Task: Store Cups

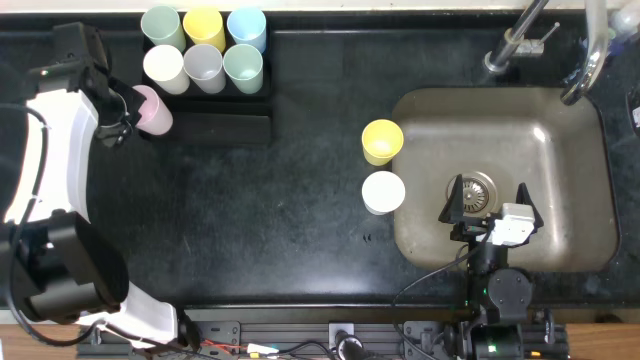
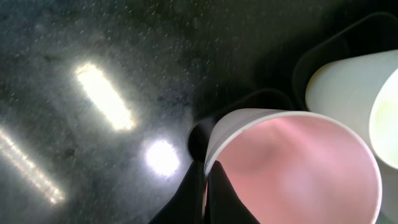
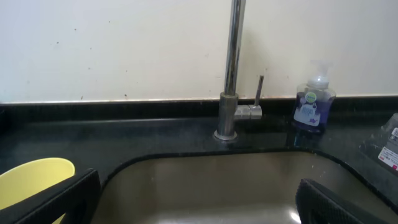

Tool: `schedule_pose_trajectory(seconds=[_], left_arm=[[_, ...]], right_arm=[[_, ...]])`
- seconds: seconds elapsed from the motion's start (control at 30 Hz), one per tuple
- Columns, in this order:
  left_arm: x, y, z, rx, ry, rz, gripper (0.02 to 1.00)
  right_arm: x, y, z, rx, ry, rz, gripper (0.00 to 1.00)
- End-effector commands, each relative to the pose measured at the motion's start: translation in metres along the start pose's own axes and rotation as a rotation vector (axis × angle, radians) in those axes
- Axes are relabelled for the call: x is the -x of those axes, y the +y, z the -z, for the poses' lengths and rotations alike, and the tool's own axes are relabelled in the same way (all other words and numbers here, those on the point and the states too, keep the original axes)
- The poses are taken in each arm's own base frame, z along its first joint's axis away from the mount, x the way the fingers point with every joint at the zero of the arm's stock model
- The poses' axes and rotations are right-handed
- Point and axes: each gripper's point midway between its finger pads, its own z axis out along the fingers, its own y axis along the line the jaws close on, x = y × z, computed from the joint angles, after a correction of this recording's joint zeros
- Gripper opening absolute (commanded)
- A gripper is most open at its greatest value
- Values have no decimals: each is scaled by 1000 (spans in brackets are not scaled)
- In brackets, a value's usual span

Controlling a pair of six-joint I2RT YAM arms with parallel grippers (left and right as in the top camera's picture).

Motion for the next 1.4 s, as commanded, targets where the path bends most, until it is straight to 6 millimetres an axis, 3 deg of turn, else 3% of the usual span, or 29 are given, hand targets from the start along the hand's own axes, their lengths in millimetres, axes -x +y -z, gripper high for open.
schedule_pose_trajectory(seconds=[0.03, 0.27, 0.6, 0.63, 0.67, 0.73, 0.93, 1.07, 1.2, 1.3, 1.4], left_arm=[[1, -15, -11, -5, -16, -19, 38], [-4, -25, -23, 10, -33, -44, 36], [-5, -20, -29, 47, -34, -50, 36], [-5, -17, -29, 57, -38, -51, 77], [-5, -16, -29, 64, -39, -53, 244], [-5, -15, -29, 69, -38, -56, 1000], [-7, -17, -27, 58, -33, -59, 1000], [-1, -19, 5, 7, -73, -52, 1000], [0, -24, 68, -124, -111, -39, 1000], [-16, -45, 114, -302, -81, -64, 998], [-46, -81, 134, -400, -86, -187, 1000]], right_arm=[[-3, 1, 0, 4, -1, -1, 998], [-3, 1, 0, 4, -1, -1, 996], [-3, 1, 0, 4, -1, -1, 998], [-3, 1, 0, 4, -1, -1, 998], [-3, 1, 0, 4, -1, -1, 998], [-3, 1, 0, 4, -1, -1, 998], [-3, 1, 0, 4, -1, -1, 996], [-3, 1, 0, 4, -1, -1, 998], [-3, 1, 0, 4, -1, -1, 998], [-3, 1, 0, 4, -1, -1, 998], [-3, 1, 0, 4, -1, -1, 998]])
